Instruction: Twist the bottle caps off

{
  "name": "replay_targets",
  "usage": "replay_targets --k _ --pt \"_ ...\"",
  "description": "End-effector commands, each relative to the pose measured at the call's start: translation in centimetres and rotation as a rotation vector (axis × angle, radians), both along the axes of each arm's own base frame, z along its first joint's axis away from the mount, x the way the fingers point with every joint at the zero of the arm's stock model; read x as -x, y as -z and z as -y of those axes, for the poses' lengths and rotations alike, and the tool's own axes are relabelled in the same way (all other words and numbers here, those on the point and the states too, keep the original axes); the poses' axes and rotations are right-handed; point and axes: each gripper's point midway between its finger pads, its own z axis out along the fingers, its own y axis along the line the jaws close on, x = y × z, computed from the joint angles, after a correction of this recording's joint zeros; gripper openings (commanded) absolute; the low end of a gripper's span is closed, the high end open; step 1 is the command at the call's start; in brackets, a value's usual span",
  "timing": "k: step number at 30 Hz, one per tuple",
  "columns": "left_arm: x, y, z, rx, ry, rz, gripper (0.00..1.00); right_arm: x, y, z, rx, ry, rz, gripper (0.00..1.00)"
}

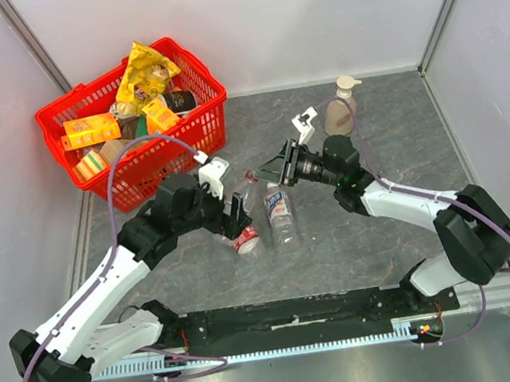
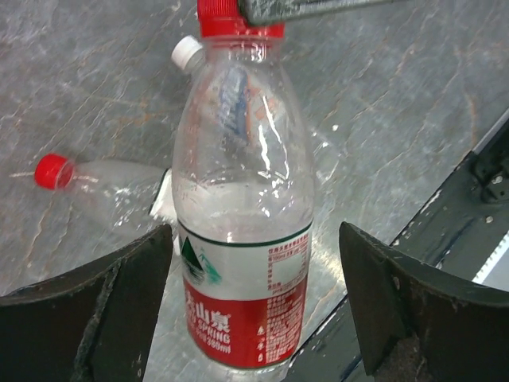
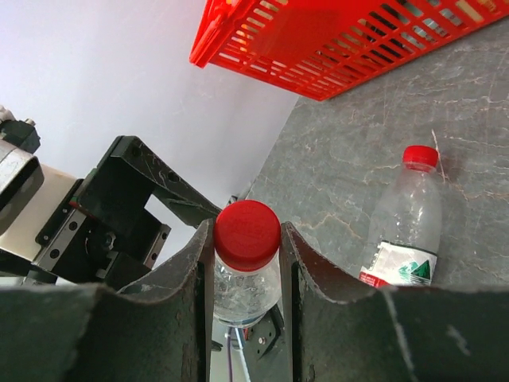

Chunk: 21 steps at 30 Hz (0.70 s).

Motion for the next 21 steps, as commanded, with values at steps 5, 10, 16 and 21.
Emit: replay_targets --k 5,10,16,21 --pt "-1.2 -2.5 3.1 0.133 0.039 0.010 0.89 -0.3 -5.3 2.9 -0.109 0.162 0.114 0.00" --pt "-1.5 -1.7 3.3 0.114 0.036 -0.007 0.81 -0.1 -5.9 3.4 -0.094 0.176 0.126 0.00" --pt "-1.5 -3.0 3.4 0.142 0.043 0.022 0.52 -0.2 -5.1 3.2 -0.061 0.168 0.125 0.00" --pt "-1.1 -3.8 3.7 0.163 0.068 0.028 0.35 0.1 -4.9 3.0 -0.040 0.142 0.156 0.00"
